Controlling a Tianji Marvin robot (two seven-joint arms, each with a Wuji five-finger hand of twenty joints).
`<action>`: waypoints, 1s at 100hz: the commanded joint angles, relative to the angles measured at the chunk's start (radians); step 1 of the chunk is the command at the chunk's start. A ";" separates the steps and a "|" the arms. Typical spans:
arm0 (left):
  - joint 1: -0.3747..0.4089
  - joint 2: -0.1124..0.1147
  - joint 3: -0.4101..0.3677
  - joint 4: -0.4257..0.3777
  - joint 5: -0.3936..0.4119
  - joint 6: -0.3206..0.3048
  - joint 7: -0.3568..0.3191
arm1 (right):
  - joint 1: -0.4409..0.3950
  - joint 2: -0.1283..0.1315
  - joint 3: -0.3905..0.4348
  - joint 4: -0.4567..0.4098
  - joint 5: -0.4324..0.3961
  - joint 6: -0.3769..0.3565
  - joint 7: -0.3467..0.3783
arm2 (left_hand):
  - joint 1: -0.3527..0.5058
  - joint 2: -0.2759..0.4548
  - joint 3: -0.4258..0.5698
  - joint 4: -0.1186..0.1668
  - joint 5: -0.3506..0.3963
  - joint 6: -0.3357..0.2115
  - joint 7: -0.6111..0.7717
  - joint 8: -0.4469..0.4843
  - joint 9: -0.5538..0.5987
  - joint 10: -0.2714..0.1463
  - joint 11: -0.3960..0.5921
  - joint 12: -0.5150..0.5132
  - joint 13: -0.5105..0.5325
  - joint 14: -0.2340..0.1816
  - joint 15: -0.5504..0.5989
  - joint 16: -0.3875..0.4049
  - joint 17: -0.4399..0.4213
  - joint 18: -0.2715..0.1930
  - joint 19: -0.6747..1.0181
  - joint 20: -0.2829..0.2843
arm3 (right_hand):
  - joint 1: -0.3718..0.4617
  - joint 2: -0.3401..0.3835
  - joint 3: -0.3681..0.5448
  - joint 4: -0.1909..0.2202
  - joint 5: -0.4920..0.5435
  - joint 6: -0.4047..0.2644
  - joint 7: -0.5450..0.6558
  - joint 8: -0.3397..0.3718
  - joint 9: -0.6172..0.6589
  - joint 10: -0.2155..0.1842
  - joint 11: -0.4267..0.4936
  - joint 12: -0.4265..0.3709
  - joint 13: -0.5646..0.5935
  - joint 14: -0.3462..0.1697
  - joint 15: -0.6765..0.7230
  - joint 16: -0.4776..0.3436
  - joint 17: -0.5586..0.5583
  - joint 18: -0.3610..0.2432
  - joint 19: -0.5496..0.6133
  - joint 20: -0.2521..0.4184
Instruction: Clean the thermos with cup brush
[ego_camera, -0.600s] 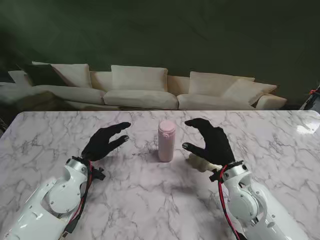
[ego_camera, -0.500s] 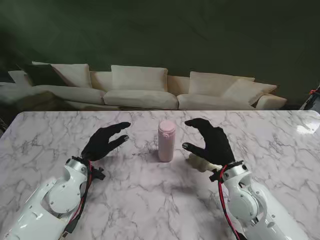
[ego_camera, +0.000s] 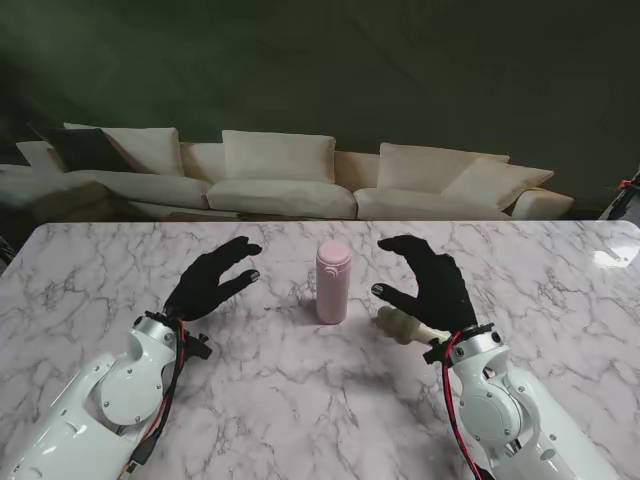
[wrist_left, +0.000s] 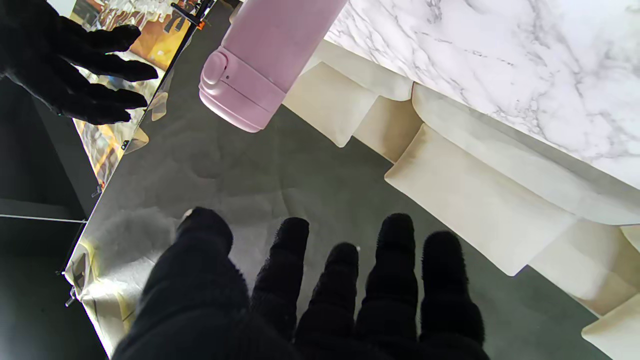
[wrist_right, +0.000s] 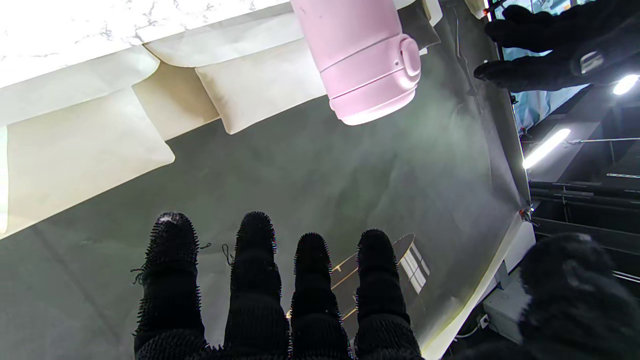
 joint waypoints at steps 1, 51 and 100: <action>0.002 -0.001 -0.005 0.002 0.019 0.002 -0.003 | -0.014 -0.003 0.007 -0.013 -0.004 0.006 -0.007 | -0.039 -0.011 -0.019 -0.010 -0.045 0.021 -0.038 -0.030 -0.083 0.017 -0.044 -0.044 -0.048 0.000 -0.037 -0.025 -0.009 -0.052 -0.044 -0.042 | 0.019 0.021 -0.003 0.027 0.017 -0.010 0.004 -0.016 -0.001 0.003 0.019 0.007 0.011 -0.017 0.012 0.001 -0.004 -0.036 0.014 -0.001; -0.149 0.032 0.002 0.056 -0.173 0.004 -0.270 | -0.041 -0.009 0.056 -0.005 -0.009 -0.002 -0.054 | -0.344 -0.295 -0.029 -0.028 -0.285 0.174 -0.169 -0.201 -0.227 0.048 -0.072 -0.152 -0.196 -0.035 -0.109 -0.240 0.014 -0.170 -0.130 -0.231 | 0.023 0.021 -0.005 0.027 0.018 -0.009 0.005 -0.014 0.001 0.005 0.022 0.007 0.011 -0.017 0.014 0.002 -0.006 -0.036 0.014 -0.001; -0.362 -0.008 0.206 0.221 -0.383 0.029 -0.292 | -0.045 -0.013 0.077 -0.002 -0.009 -0.013 -0.077 | -0.346 -0.410 -0.011 -0.022 -0.294 0.176 -0.107 -0.088 -0.181 -0.001 -0.017 0.022 -0.184 -0.105 -0.078 -0.212 0.027 -0.254 -0.107 -0.231 | 0.022 0.020 -0.005 0.028 0.021 -0.008 0.005 -0.014 0.001 0.004 0.023 0.007 0.007 -0.017 0.013 0.002 -0.009 -0.036 0.012 -0.001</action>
